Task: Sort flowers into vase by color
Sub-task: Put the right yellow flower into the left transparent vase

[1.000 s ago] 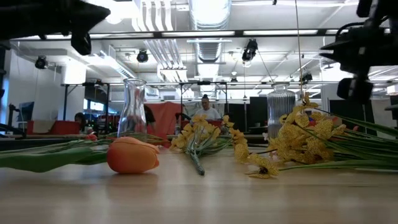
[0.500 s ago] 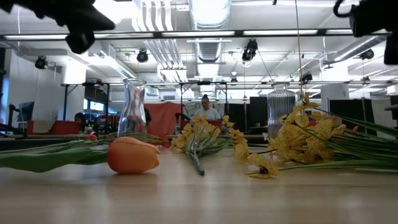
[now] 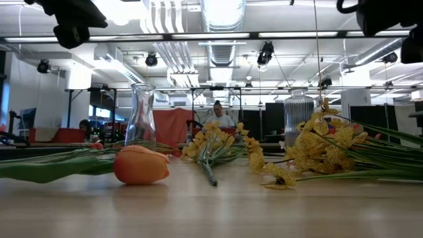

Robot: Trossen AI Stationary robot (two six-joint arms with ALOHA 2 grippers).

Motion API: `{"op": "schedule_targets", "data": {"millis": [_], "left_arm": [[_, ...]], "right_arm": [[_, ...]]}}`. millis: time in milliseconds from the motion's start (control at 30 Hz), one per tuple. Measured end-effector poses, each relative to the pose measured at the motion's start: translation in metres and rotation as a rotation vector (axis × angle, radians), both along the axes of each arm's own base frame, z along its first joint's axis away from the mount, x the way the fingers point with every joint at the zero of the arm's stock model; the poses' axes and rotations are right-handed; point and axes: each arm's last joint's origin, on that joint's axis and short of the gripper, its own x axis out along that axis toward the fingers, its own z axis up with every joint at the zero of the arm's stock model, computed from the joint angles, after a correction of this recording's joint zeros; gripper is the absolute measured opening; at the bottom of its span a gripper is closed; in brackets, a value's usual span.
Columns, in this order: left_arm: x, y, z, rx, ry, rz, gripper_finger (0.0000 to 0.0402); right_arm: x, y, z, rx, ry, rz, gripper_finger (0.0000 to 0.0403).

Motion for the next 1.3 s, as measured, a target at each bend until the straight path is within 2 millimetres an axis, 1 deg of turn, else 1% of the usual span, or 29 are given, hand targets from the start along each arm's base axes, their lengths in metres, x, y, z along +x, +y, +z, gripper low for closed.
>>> {"op": "schedule_targets", "data": {"millis": [133,233,333,500,600,733,833,933,1033,1200,1300], "left_arm": [[0.006,-0.004,-0.006,-0.016,-0.058,-0.024,0.0085],[0.01,-0.008,-0.01,-0.022,-0.09,-0.048,0.0113],[0.012,-0.012,-0.014,-0.033,-0.114,-0.069,0.0128],[0.014,-0.017,-0.021,-0.041,-0.111,-0.103,0.013],[0.015,-0.02,-0.022,-0.033,-0.113,-0.123,0.013],[0.017,-0.023,-0.024,-0.025,-0.104,-0.144,0.013],[0.018,-0.025,-0.025,-0.024,-0.095,-0.155,0.013],[0.02,-0.027,-0.027,-0.021,-0.082,-0.164,0.013],[0.022,-0.028,-0.029,-0.017,-0.068,-0.167,0.013],[0.026,-0.029,-0.03,-0.012,-0.057,-0.168,0.013],[0.027,-0.029,-0.03,-0.013,-0.06,-0.168,0.0129]], "right_arm": [[0.023,0.018,-0.011,-0.012,-0.024,0.055,0.0208],[0.04,0.035,-0.021,-0.065,-0.016,0.109,0.0228],[0.054,0.052,-0.032,-0.122,0.018,0.147,0.0235],[0.08,0.075,-0.053,-0.174,0.071,0.17,0.0235],[0.092,0.083,-0.067,-0.209,0.131,0.159,0.0235],[0.102,0.089,-0.085,-0.287,0.218,0.135,0.0232],[0.108,0.093,-0.091,-0.302,0.243,0.134,0.0216],[0.112,0.096,-0.096,-0.305,0.247,0.135,0.0181],[0.116,0.098,-0.1,-0.308,0.253,0.135,0.0128],[0.116,0.098,-0.102,-0.316,0.247,0.135,0.0028],[0.114,0.096,-0.098,-0.327,0.246,0.136,0.002]]}}
